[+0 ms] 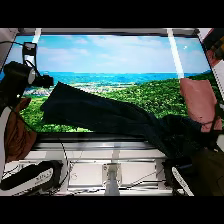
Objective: Fold the clothes and pants, and hang the long-sleeved shirts on hangers.
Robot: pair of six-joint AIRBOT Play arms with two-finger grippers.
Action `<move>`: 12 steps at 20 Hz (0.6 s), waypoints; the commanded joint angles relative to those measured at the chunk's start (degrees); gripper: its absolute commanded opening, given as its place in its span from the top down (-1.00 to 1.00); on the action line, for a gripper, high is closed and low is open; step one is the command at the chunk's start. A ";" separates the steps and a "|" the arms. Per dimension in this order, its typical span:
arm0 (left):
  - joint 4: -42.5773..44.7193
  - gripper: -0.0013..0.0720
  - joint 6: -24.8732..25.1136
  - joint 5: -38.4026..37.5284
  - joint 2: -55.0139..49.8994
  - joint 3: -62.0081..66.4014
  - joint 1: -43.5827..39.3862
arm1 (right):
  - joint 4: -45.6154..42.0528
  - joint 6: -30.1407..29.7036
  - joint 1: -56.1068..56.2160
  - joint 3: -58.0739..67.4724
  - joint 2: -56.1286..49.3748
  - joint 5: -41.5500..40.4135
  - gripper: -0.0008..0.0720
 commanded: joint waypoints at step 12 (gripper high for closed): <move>-37.16 -0.42 3.82 -2.89 -6.51 0.00 32.63 | -2.95 -7.80 -0.02 9.70 -10.88 -18.93 -0.94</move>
